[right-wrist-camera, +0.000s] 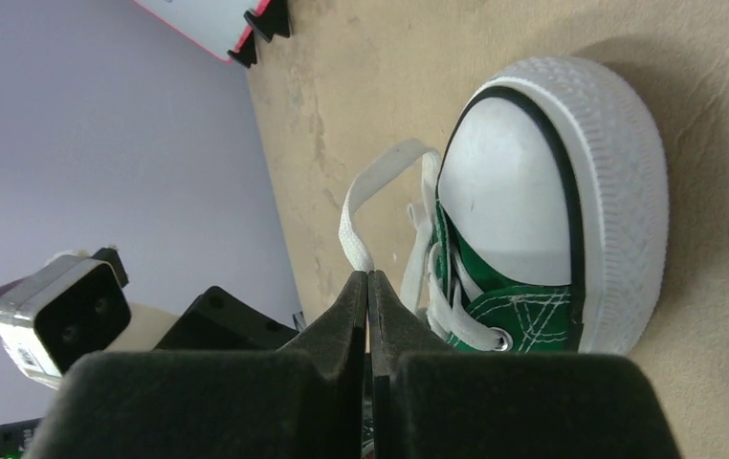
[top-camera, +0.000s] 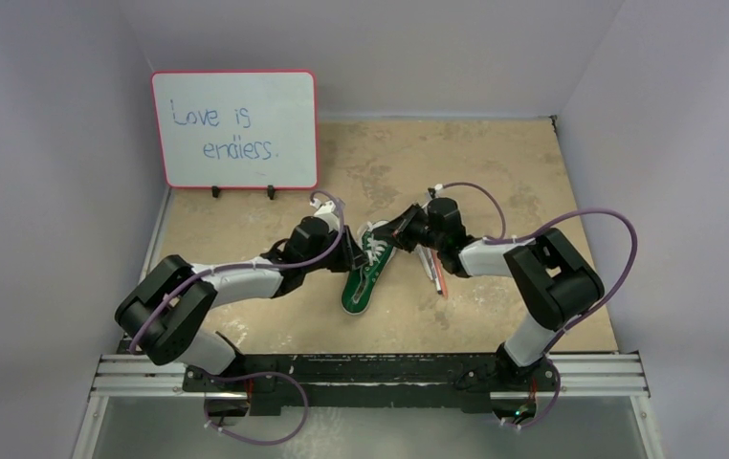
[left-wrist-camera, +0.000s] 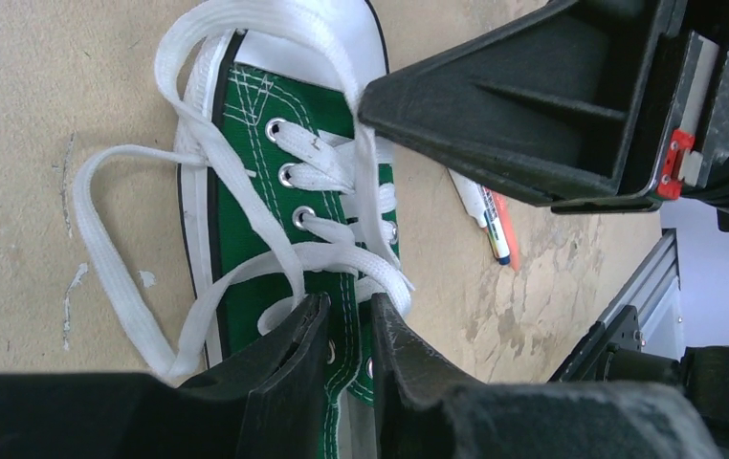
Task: Tie the shoes
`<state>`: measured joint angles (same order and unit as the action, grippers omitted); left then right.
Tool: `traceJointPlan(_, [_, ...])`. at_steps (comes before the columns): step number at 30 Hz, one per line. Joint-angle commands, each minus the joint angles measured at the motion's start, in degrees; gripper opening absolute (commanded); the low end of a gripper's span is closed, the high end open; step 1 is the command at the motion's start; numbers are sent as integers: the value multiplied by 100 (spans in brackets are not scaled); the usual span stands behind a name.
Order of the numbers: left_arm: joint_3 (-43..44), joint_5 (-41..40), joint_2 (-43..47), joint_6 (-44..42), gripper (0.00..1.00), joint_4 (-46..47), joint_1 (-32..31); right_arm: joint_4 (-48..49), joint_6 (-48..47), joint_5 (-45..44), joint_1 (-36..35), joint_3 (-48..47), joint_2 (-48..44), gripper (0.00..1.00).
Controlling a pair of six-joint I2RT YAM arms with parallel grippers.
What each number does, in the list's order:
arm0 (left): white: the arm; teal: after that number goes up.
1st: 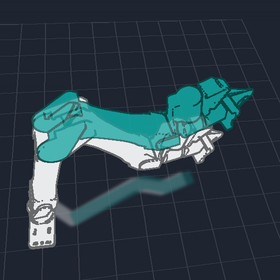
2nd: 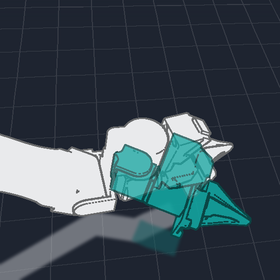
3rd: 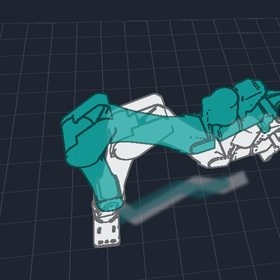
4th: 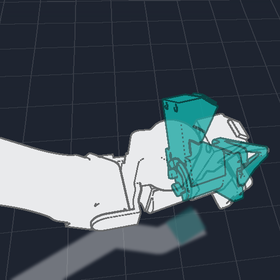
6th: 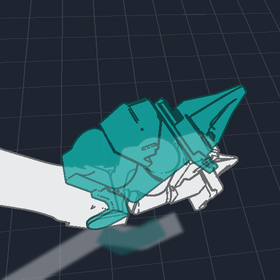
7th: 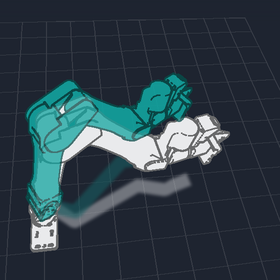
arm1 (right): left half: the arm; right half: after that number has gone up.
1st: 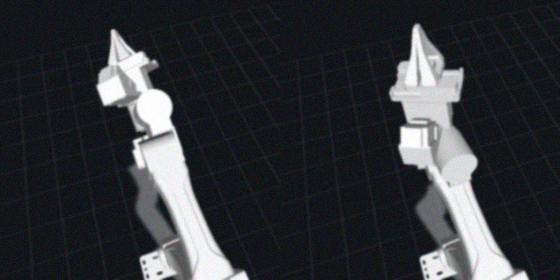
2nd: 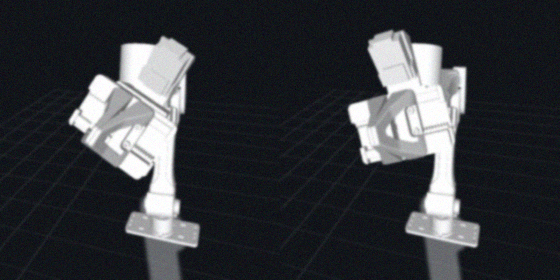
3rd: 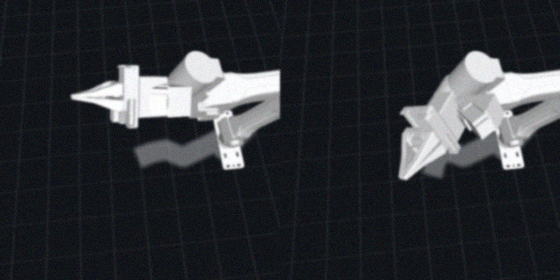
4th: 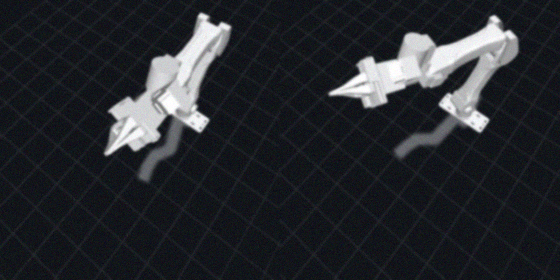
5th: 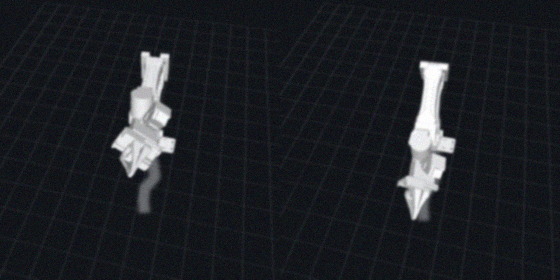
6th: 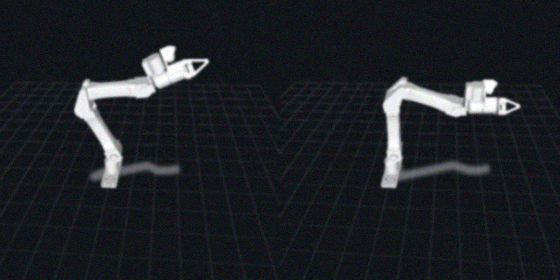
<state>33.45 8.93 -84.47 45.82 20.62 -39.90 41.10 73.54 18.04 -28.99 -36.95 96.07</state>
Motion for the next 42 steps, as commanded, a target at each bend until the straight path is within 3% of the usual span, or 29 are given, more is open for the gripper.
traceJointPlan(1, [249, 155, -90, -110, 23, 423, -17, -320, -293, -211, -226, -318, -117, 0])
traceJointPlan(16, [32, 126, 35, -63, 34, 613, -10, -1833, -1353, -468, -344, -176, -1012, 0])
traceJointPlan(27, [14, 225, 18, -104, 32, 593, -5, -2381, -2184, -223, -350, -330, -971, 0])
traceJointPlan(36, [-21, 195, 112, -84, 31, 548, -9, -1406, -2144, 696, -460, -378, -492, 0])
traceJointPlan(42, [-111, 23, 281, -37, 33, 506, -8, 124, -1454, 1401, -467, 22, -263, 0])
